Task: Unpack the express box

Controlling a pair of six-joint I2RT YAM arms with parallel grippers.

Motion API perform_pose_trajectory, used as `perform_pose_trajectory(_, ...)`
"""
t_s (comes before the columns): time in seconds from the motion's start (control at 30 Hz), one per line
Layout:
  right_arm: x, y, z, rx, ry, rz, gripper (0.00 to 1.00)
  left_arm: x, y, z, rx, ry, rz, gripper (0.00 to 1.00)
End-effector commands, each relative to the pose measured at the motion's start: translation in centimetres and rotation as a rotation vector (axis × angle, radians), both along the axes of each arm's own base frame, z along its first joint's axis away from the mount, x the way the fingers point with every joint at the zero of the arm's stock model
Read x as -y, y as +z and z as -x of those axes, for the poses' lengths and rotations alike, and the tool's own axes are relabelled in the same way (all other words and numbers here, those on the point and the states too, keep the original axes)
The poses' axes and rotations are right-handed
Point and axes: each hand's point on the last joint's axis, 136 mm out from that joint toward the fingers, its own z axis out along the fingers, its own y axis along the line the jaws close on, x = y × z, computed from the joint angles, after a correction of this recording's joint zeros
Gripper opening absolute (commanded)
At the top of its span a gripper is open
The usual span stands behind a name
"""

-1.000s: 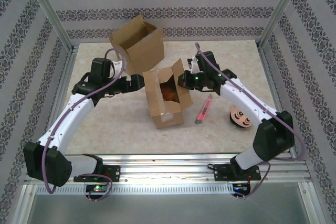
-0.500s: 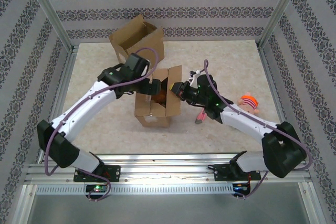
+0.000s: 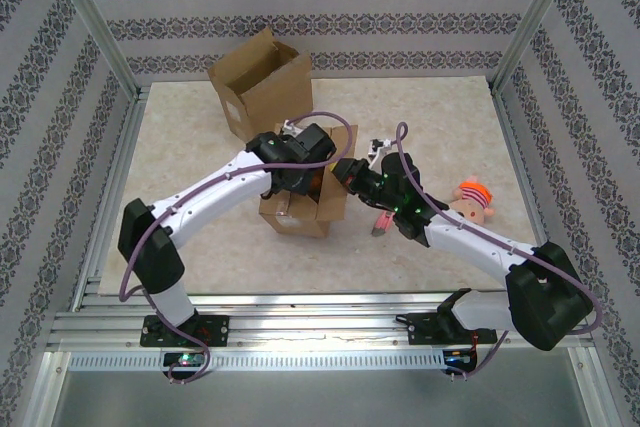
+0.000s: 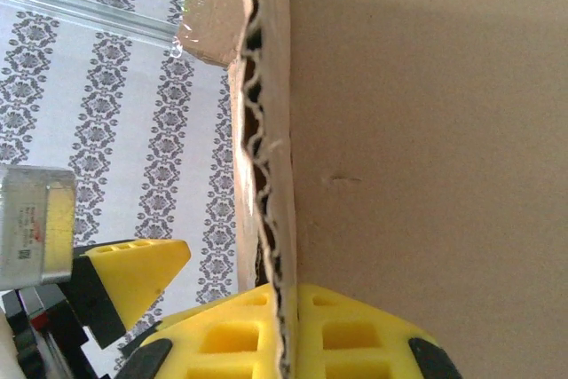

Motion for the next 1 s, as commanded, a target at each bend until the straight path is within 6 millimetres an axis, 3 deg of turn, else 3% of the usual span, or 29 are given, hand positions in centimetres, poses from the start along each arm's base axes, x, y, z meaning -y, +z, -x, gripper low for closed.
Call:
perform_pose_trajectory(0.0,-0.3,2.2,-0.2,0.08,-0.012,-0.065,0.0,-0.9,0.5,0.2,0.023,0.028,-0.109,1.0)
perform_pose_trajectory(0.17,-0.1,1.9,-0.1,0.076,-0.014,-0.067,0.0,-1.4,0.2,0.1,0.033,0.039,-0.216,0.97)
perform_pose_trajectory(0.3,0.2,1.7,-0.1,0.072,-0.024,-0.065,0.0,-1.9,0.3,0.0,0.041,0.043,-0.286,0.78)
perform_pose_trajectory(0.43,0.5,1.3,-0.1,0.063,-0.036,-0.063,0.0,-2.4,0.8,-0.1,0.055,0.045,-0.326,0.51)
perform_pose_trajectory(0.67,1.4,0.2,-0.1,0.038,-0.064,-0.038,0.0,-2.8,2.7,-0.1,0.095,0.041,-0.335,0.37)
perform_pose_trajectory(0.87,2.2,-0.9,0.1,0.013,-0.091,-0.005,0.0,-3.4,3.3,0.0,0.113,0.041,-0.362,0.0)
perform_pose_trajectory(0.97,2.5,-1.6,0.2,-0.003,-0.102,0.012,0.0,-3.7,3.5,0.0,0.122,0.044,-0.365,0.0)
